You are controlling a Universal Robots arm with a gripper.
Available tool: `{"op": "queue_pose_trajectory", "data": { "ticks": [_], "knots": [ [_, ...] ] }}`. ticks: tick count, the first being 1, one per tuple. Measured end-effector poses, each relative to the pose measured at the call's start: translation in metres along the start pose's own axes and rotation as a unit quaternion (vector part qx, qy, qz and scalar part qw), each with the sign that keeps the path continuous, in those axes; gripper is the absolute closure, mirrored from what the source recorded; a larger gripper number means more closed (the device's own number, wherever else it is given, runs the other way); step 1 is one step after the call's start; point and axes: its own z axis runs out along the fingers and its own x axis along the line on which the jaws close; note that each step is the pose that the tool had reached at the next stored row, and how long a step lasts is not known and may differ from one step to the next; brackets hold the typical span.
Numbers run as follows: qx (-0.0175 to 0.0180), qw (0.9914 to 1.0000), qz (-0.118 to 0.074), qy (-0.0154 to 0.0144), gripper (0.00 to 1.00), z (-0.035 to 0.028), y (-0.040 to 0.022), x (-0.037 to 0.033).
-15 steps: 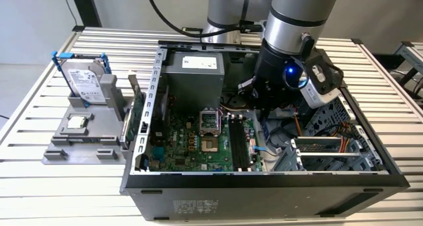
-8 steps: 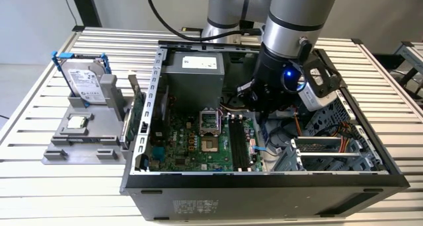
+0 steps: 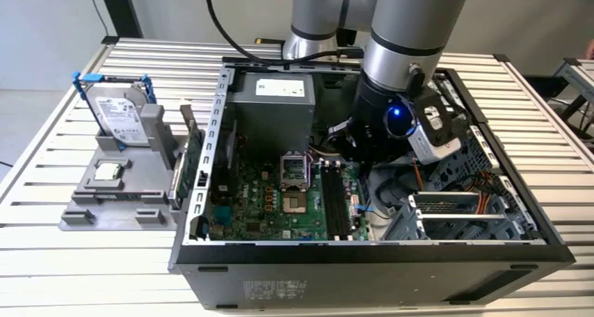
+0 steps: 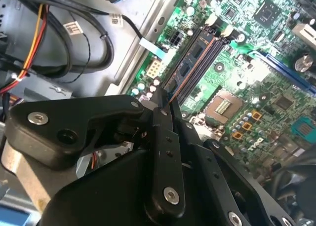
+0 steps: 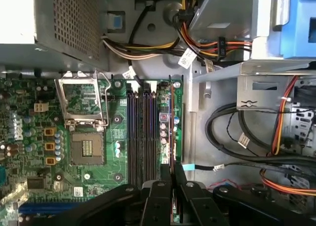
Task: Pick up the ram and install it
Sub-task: 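Insert the ram into the slot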
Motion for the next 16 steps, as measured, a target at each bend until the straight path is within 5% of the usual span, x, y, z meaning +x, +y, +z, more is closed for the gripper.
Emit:
{"op": "queue_pose_trajectory", "data": {
  "ticks": [4, 16],
  "knots": [
    [0.0004, 0.99983, 0.018, 0.0007, 1.00, 0.0073, 0.0005, 0.0012],
    [-0.0002, 0.99975, 0.022, 0.0011, 1.00, 0.0213, 0.0008, 0.0051]
  ]
}}
